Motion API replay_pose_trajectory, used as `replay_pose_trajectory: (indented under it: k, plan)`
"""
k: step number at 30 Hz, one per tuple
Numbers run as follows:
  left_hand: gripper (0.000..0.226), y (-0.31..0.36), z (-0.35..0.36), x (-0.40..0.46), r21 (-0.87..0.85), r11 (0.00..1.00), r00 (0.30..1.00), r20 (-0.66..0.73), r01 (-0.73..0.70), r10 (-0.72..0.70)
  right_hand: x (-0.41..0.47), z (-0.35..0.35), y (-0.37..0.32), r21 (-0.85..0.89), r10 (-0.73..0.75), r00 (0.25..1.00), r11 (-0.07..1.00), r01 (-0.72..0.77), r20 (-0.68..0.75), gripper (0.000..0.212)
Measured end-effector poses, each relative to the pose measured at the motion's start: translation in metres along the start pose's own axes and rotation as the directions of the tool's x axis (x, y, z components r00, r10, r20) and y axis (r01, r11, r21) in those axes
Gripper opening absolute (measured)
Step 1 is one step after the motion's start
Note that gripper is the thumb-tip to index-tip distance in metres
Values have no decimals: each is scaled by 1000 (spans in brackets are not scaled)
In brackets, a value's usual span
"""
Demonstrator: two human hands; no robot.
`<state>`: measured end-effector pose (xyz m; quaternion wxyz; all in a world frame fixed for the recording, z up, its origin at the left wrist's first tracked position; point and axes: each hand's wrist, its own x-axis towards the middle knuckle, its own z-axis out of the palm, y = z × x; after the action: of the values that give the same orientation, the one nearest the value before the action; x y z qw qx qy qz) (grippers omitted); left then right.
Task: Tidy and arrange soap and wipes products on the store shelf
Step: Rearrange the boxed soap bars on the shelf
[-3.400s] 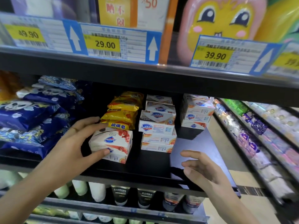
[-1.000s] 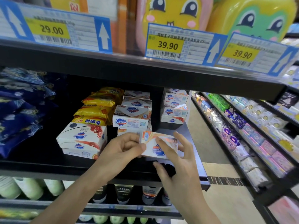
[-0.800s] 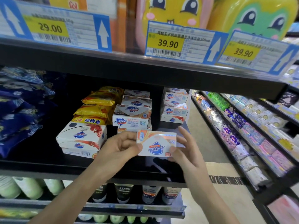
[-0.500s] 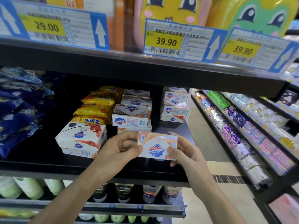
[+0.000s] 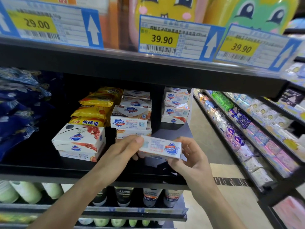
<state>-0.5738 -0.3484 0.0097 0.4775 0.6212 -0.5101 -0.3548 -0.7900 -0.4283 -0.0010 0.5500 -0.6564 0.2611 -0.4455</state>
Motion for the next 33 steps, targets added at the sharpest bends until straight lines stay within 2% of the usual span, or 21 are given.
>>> replay_pose_trajectory:
  k: [4,15,20,23,25,30,33]
  plan:
    - [51,2,0,1,-30,999,997,79,-15,18,-1,0,-1,16,-21,1000,1000,21,20,36]
    - [55,-3,-3,2,-80,996,998,61,-24,29,1,-4,1,51,-6,999,999,4,40,38]
    - [67,-8,-6,4,-116,992,998,25,-49,52,4,-9,6,37,40,997,998,-43,61,63]
    - [67,-7,-7,3,-123,990,997,22,-69,72,8,-13,6,199,141,990,970,-136,-14,65]
    - [71,-8,-8,3,-111,990,996,30,-82,86,11,-11,2,293,182,983,940,-172,-7,51]
    - [75,-8,-11,1,-69,993,994,28,-100,103,20,-2,-3,79,310,951,947,-310,15,31]
    - [73,-9,-11,3,-23,993,993,42,-114,115,13,-4,-4,45,237,971,970,-238,32,37]
